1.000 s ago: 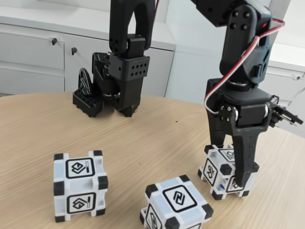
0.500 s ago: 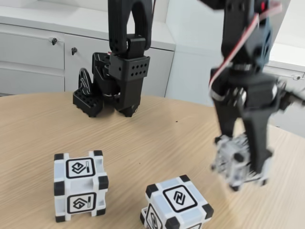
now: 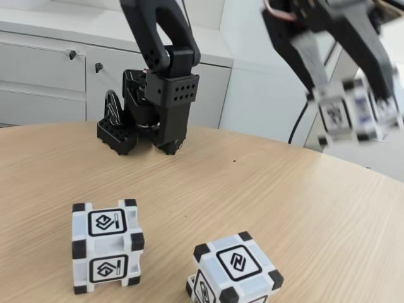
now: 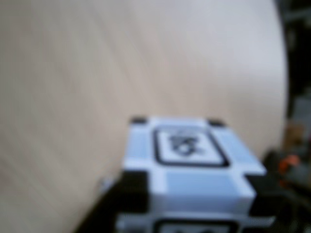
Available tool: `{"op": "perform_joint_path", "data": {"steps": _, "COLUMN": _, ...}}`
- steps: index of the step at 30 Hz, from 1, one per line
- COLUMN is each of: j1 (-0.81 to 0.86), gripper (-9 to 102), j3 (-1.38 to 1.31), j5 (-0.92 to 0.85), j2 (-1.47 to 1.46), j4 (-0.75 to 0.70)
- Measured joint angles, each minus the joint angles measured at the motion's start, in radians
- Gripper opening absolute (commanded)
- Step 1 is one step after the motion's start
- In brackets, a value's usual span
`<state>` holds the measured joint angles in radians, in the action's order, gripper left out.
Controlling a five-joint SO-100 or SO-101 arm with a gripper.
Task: Stack cubes from left to right.
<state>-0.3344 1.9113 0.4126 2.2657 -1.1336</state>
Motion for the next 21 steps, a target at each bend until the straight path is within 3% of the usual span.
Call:
{"op": "perform_joint_path", "data": {"steps": 7, "j1": 0.11, "gripper": 17, "j3": 0.1, "j5": -0.063, "j2": 0.193, "j4": -0.055}}
{"op": "perform_joint_path", "data": {"steps": 15, "j1": 0.342, "gripper": 17, "j3": 0.132, "j5": -0.172, "j2": 0.212, "j4": -0.055}}
{"op": "perform_joint_path", "data": {"steps": 21, "j1": 0.382, "gripper": 17, "j3": 0.132, "j5": -0.195, "j2": 0.212, "j4": -0.055}}
